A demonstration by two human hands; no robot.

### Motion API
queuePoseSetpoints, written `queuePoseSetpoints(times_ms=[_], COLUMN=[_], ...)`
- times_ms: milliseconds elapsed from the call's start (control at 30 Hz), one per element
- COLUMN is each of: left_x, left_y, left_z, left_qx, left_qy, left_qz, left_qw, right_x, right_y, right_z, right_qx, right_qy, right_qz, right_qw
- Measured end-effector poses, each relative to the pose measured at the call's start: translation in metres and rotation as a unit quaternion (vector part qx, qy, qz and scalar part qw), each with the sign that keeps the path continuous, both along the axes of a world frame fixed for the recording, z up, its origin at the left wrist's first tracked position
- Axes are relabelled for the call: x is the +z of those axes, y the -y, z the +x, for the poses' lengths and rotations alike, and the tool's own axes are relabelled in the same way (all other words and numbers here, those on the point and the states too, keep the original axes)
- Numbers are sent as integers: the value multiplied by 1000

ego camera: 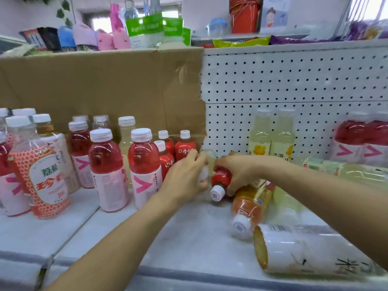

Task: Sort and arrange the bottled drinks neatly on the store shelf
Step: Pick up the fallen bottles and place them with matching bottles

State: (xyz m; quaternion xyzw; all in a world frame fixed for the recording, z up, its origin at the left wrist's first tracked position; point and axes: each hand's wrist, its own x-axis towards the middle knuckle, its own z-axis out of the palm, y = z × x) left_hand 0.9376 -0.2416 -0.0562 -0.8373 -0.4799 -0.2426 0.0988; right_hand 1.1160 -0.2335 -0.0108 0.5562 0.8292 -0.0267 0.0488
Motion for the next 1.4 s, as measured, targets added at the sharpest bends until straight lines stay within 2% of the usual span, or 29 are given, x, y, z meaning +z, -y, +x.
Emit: queuePoseSetpoints(times_ms=[133, 267, 367, 500, 567, 633, 700, 867, 1000, 1133, 1233, 1400], left_x=[49, 86, 96, 90, 87, 84, 81, 71, 47, 14, 7, 10], left_y=[-21, -65, -92, -107, -110, -108, -98, -61, -16, 29, 39, 38], left_z=[6, 22, 32, 32, 28, 25, 24, 25, 35, 59, 78, 100], left_qx=[17, 54, 37, 24, 15, -3, -15, -35, -54, -80, -44, 35], left_qy=[98, 62, 41, 13, 27, 64, 114, 215, 259, 232, 181, 103], left_qz=[45, 24, -18, -6, -20, -57, -103, -135, -167, -229, -313, -419], left_qw=[994, 996, 998, 1000, 999, 996, 988, 967, 950, 942, 931, 901], right_x=[0, -8, -16, -14, -10, -2, 1, -7, -5, -1, 5, 0], right_y=[-4, -11, -21, -26, -27, -29, -36, -47, -42, -10, 23, 64], right_z=[-3, -7, -8, 0, 12, 28, 43, 51, 58, 81, 109, 144], right_qx=[17, 33, 71, 142, 115, 42, -18, -99, -95, -61, -13, 39], right_qy=[4, 57, 100, 115, 42, -156, -313, -352, -315, -284, -235, -68], right_qz=[-15, -22, 28, 126, 143, 92, 34, -15, 2, 73, 113, -20], right_qw=[1000, 998, 992, 975, 982, 983, 949, 931, 944, 954, 965, 997])
